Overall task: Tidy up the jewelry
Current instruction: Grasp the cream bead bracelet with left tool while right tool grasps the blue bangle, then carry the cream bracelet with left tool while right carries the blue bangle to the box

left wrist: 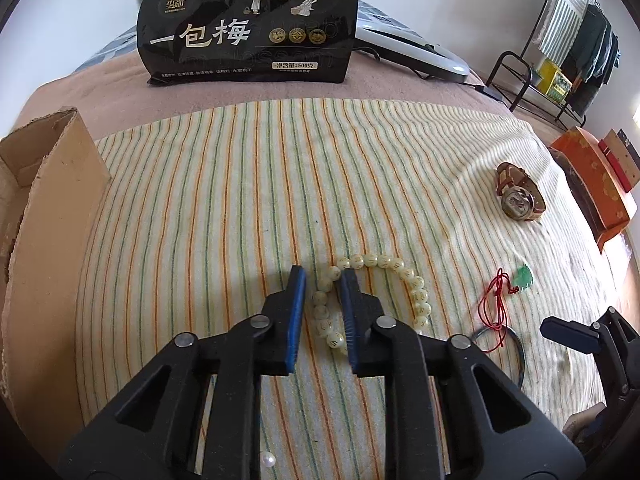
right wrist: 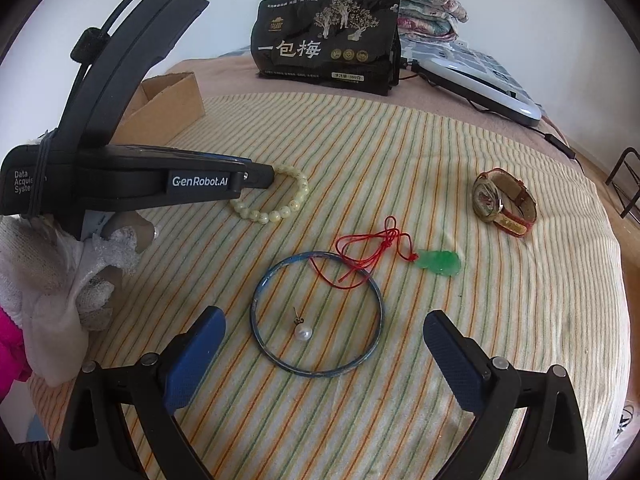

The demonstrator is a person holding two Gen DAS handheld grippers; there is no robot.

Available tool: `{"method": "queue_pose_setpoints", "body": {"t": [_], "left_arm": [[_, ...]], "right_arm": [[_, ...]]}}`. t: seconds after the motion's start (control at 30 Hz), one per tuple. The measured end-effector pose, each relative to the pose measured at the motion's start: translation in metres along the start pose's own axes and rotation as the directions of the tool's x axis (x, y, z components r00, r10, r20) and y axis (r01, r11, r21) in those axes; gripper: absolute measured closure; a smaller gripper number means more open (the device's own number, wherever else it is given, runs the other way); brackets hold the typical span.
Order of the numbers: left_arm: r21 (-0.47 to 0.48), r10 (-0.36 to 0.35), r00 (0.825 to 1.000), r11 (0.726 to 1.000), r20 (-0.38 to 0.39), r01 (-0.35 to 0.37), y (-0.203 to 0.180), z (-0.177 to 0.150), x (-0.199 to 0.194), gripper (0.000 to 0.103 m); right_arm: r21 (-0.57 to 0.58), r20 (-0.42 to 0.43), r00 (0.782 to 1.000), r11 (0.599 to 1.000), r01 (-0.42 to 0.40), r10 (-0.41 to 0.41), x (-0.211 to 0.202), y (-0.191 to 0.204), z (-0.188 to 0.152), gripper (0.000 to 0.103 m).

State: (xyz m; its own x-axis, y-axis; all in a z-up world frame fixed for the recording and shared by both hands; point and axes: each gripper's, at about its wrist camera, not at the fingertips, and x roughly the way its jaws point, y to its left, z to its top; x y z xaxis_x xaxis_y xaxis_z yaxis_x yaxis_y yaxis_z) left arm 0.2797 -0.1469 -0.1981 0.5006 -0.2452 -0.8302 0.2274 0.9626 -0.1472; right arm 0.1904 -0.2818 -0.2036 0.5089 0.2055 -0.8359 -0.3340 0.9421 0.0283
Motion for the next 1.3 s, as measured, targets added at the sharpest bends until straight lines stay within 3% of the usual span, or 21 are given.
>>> {"method": "queue_pose_setpoints", "body": {"t": [0.23,0.3,0.77,1.3], "left_arm": [[-0.004,-0.002,1.0,1.0,0.012,0.002,0.001,0.0,-0.002,0.097],[-0.007,-0.006,1.0,1.0,0.012,0.006,0.002,0.0,-0.003,0.097],[0.018,-0.013,0.998,1.0,0.058,0.012,-0.009,-0.002,-0.033,0.098],[0.042,-0.033,0.987,0.999,0.157,0.027,-0.016,-0.006,-0.105,0.098]], "right_arm": [[-0.019,-0.023,1.0,1.0,0.02,-0.02,0.007,0.005,-0.003,0.019],[-0.008,-0.018,1.0,1.0,0.013,-0.013,0.006,0.003,-0.002,0.028],[0.033,0.018,0.999,0.999,-0.028,0.027,-0.02,0.003,-0.005,0.029],[0.054,0.113,0.993,0.998,0.014,-0.02,-0.086,-0.002,-0.004,0.029]]}}
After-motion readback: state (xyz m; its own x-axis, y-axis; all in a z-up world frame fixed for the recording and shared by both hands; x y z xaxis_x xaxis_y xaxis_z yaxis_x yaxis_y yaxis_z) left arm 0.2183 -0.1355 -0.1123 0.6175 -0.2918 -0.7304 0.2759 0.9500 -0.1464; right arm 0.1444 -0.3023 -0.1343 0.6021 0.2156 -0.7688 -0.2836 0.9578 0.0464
